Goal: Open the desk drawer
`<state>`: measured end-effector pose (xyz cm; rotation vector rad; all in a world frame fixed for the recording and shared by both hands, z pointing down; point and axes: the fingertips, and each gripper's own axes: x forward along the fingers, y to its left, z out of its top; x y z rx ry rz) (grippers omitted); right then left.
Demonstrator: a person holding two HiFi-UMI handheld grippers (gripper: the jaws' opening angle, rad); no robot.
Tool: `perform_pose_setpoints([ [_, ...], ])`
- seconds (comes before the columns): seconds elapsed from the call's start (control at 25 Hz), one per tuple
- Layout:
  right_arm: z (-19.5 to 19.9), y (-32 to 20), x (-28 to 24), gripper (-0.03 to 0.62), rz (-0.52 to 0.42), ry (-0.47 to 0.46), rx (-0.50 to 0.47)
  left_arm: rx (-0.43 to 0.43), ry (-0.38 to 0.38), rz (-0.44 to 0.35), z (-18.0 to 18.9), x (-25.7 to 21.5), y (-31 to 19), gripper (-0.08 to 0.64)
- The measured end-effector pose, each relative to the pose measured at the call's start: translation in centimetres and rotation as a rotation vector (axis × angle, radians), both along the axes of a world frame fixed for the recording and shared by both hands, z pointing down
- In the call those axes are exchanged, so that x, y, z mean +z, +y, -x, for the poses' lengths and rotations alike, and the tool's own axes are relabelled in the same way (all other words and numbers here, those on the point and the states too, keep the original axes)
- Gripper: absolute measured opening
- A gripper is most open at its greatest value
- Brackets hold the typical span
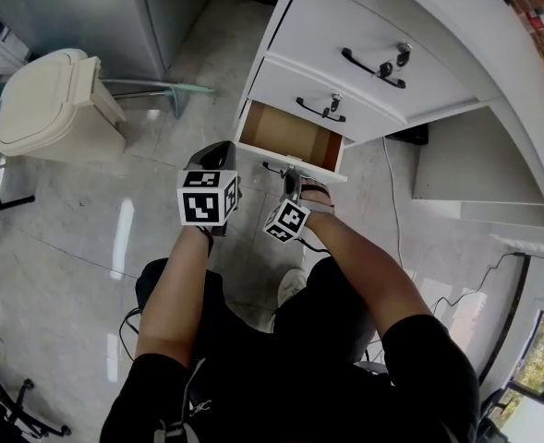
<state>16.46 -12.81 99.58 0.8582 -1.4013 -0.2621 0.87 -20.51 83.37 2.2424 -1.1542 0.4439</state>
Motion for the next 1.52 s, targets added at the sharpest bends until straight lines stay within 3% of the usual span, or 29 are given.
perform_pose_setpoints([
  [0.16,0.6,0.7,-1.4,0.02,-0.029,-0.04,-0.023,0.006,-0.002,0.01,0.0,0.4,-0.1,-0.001],
  [0.44,3.4,0.7,-10.1,-0.002,-0.211,-0.375,0.012,0.041,-0.055,-0.012,-0.1,-0.1,-0.2,-0.002],
  [0.6,2.2,-1.5,-15.1,-0.002,-0.348,-0.487,0.049,0.041,-0.09,-0.05,-0.6,-1.9,0.5,-0.002],
  [0.72,0.9,-1.4,-18.4,-0.002,-0.368,-0.532,0.082,0.037,-0.085,-0.029,-1.0,-4.6,1.8,-0.002],
  [1.0,-0.2,0.3,-31.3,-0.002,-0.339,-0.626,0.165,0.104,-0.11,-0.046,-2.6,-18.3,4.7,-0.002],
  [1.16,0.4,2.2,-42.5,-0.002,-0.363,-0.737,0.266,0.105,-0.089,-0.091,-3.4,-29.2,6.1,-0.002],
  [1.36,-0.3,4.6,-58.1,-0.002,-0.419,-0.865,0.369,0.109,-0.083,-0.09,-4.5,-43.3,7.6,-0.002],
  [1.52,-1.2,5.1,-68.4,-0.002,-0.492,-0.969,0.402,0.181,-0.173,-0.193,-6.3,-52.2,9.5,-0.002],
])
